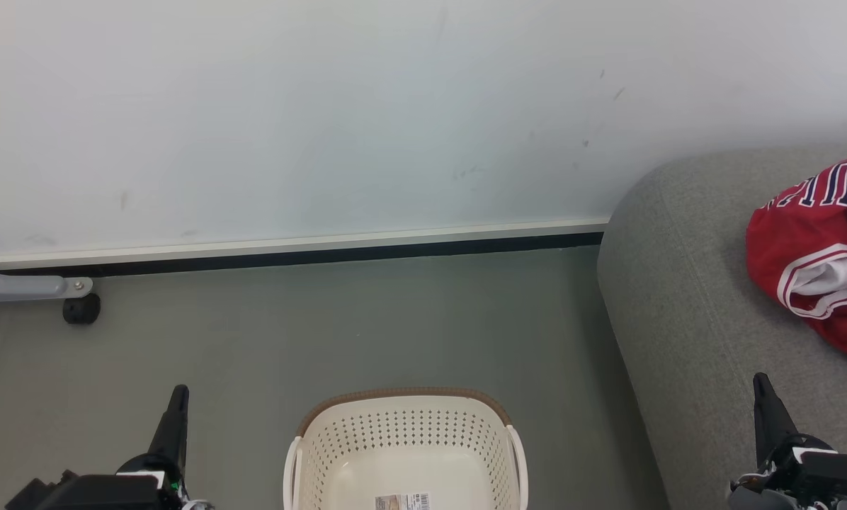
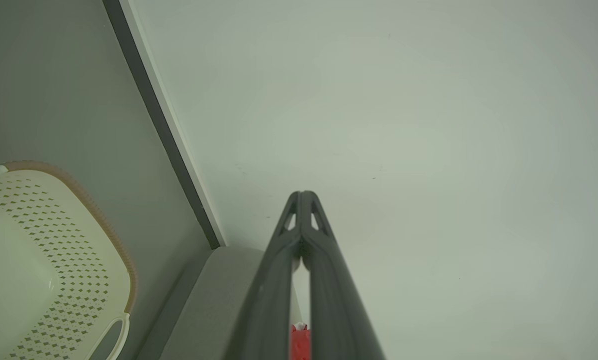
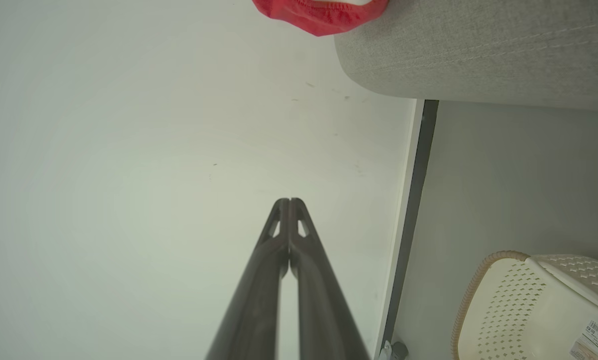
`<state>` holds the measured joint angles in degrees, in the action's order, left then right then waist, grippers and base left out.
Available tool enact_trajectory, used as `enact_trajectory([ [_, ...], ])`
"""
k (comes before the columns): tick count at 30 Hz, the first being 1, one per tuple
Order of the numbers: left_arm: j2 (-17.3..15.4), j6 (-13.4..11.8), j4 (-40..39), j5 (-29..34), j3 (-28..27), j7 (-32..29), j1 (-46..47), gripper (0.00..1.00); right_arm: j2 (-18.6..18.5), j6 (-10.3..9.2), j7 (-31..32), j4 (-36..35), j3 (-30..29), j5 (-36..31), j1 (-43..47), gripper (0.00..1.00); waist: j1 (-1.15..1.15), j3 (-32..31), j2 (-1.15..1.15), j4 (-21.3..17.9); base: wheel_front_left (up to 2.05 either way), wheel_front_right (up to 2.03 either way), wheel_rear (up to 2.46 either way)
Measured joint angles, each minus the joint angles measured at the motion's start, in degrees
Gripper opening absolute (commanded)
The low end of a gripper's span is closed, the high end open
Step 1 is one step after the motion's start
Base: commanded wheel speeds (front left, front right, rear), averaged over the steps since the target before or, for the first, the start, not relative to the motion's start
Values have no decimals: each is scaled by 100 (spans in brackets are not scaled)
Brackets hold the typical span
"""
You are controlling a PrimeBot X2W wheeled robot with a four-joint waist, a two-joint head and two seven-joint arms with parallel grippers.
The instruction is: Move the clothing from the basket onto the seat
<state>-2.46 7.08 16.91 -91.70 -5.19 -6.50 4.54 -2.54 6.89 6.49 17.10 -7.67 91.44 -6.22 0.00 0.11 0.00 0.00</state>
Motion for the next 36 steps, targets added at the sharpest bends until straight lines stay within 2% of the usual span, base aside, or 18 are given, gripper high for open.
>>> enact_trajectory([
  [36, 0, 0, -2, -1, 0, 1, 0, 0, 0, 0, 0, -2, 0, 0, 1, 0, 0, 0, 0, 0, 0, 0, 0],
])
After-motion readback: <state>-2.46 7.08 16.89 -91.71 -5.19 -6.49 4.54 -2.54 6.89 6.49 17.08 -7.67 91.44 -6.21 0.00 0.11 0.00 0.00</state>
